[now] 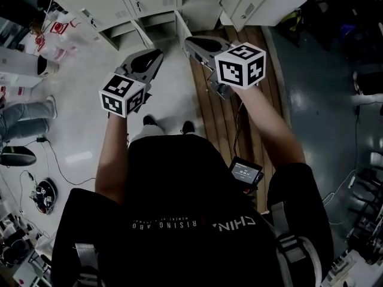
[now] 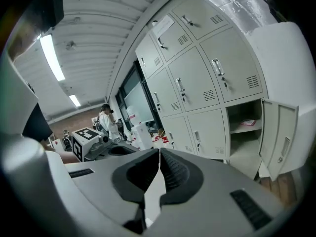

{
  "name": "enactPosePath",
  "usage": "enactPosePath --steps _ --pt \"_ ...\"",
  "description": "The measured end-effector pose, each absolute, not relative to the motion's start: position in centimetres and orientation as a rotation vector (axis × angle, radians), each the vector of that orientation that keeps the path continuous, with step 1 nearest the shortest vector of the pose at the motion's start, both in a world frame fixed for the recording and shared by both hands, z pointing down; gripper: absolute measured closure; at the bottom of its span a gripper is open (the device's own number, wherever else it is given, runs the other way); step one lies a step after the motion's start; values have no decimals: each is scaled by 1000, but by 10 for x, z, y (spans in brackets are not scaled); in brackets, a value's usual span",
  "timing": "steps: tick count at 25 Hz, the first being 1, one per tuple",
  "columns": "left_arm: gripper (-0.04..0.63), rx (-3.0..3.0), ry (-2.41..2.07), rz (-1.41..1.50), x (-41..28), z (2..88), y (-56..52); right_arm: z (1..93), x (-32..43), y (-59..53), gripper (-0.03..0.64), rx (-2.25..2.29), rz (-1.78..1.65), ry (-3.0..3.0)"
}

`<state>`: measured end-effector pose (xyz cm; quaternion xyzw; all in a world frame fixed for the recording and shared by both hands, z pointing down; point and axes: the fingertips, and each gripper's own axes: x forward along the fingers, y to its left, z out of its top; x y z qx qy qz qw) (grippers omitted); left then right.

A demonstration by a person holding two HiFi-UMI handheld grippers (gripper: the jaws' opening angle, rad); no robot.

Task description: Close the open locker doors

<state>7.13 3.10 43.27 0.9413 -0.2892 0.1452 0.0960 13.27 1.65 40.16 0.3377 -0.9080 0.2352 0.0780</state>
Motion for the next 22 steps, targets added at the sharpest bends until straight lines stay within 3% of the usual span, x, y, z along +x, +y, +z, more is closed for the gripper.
enactPosePath --steps 5,7,8,19,22 --pt "564 2754 -766 224 50 410 46 390 117 34 584 1040 618 -2690" --pt "434 2750 -743 215 38 406 51 387 104 38 584 1052 600 -2677" --pt "429 2754 -734 229 31 405 55 386 96 39 583 1059 595 -2674" --pt "431 2815 -786 284 -43 414 56 389 18 33 584 1119 573 -2682" --pt "499 2833 -790 246 -49 412 53 391 14 32 584 1137 561 -2672"
